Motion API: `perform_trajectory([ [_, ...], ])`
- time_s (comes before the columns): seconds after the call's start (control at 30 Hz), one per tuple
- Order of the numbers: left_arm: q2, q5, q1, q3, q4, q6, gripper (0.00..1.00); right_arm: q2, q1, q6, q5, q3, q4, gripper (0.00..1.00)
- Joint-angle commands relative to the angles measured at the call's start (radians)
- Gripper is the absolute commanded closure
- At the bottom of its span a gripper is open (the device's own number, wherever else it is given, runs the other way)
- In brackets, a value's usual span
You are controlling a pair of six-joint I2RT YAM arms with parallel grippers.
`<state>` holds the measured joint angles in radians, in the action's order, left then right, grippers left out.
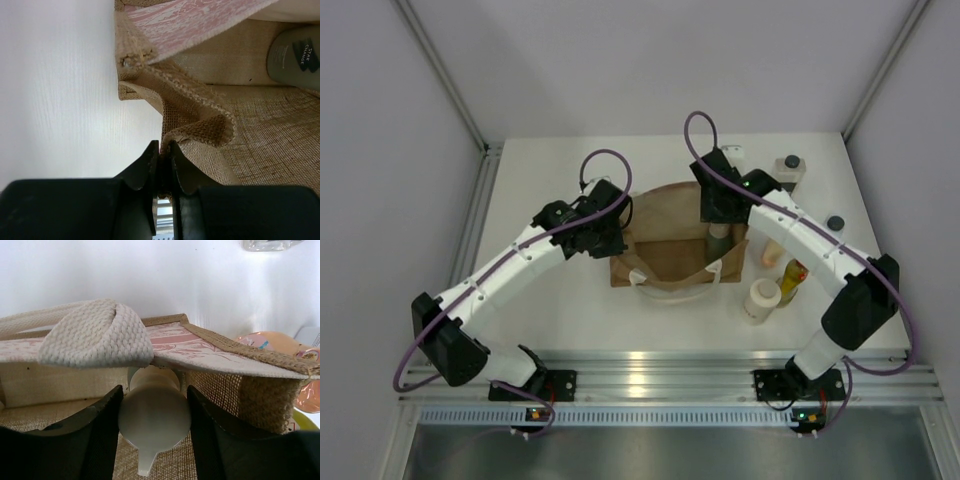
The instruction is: Take the personal care products out of the canvas bag
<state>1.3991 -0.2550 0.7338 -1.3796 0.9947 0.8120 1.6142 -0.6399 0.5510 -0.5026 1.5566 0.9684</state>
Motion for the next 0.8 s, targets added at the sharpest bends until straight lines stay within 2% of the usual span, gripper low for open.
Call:
perform_trajectory([
  [0.0, -0.034, -0.007, 0.001, 0.01, -0.016, 0.001, 1.0, -0.048, 0.011, -0.014, 0.084, -0.026, -0.097, 1.0],
  [0.07, -0.038, -0.007, 0.001, 0.01, -0.016, 0.006, 1.0, -0.083, 0.006, -0.043, 0.147, -0.035, -0.141, 1.0],
  [0.37, -0.038, -0.012, 0.001, -0.002, -0.016, 0.013, 1.0, -0.142, -0.066, -0.181, 0.167, 0.046, -0.211, 1.0],
  [0.63, -0.043, -0.024, 0.001, -0.006, -0.014, 0.01, 1.0, -0.146, -0.132, -0.232, 0.233, 0.14, -0.201, 1.0],
  [0.77, -0.035, -0.02, 0.001, -0.01, -0.014, 0.01, 1.0, -0.108, -0.182, -0.266, 0.225, 0.264, -0.102, 1.0],
])
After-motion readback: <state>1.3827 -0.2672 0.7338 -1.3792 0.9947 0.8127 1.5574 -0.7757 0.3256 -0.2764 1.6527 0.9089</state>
